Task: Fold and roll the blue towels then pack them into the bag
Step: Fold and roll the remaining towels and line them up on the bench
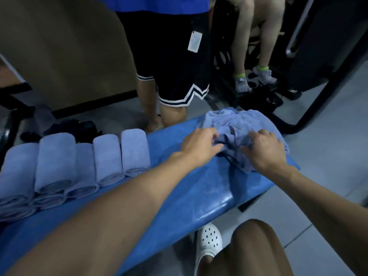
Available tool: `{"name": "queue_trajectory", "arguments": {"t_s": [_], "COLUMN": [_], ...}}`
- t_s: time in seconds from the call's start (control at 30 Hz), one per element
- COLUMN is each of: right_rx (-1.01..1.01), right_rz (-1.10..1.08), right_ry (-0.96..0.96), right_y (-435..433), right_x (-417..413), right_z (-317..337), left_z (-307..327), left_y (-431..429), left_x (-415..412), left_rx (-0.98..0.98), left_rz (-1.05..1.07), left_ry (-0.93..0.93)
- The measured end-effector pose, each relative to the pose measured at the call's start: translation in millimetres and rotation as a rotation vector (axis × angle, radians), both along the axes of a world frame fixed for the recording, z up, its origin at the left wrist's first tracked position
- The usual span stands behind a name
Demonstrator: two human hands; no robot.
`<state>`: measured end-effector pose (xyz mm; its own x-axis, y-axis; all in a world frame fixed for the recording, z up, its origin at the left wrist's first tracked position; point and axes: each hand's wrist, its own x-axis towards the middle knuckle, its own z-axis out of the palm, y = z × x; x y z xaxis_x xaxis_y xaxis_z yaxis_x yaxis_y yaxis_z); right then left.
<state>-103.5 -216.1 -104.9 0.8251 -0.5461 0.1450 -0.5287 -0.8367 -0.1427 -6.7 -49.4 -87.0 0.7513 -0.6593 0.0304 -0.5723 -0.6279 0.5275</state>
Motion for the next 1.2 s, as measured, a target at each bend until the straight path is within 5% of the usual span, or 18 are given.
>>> {"name": "queue_trajectory", "arguments": {"t_s": [0.27, 0.37, 0.7, 1.0, 1.2], "right_rx": [-0.044, -0.067, 0.271, 0.375, 0.351], "right_rz": [0.01, 0.038, 0.364, 0.629, 0.505], "right_ry": [0.007, -0.165, -0.664, -0.43, -0.044], "right_y": [-18.8, -13.7, 57.8, 136.5, 170.3], "right_x": [7.6, 3.0, -5.9, -13.5, -35.0], "right_z": [-5.0, -3.0, 40.4, 45.2, 6.6], "left_z": [-2.4, -4.2, 23.8, 29.3, -9.4], "left_y": [-9.1, -7.2, 21.7, 151.3, 250.1], "left_x": [2.7, 1.5, -21.6, -46.0, -67.7], "left_rx": [-0.04, -0.083, -0.694, -0.714, -0.548], "left_rz": [0.017, 0.015, 0.151, 0.336, 0.511], "left_ry": [0.035, 0.073, 0.302, 0.273, 0.249]}}
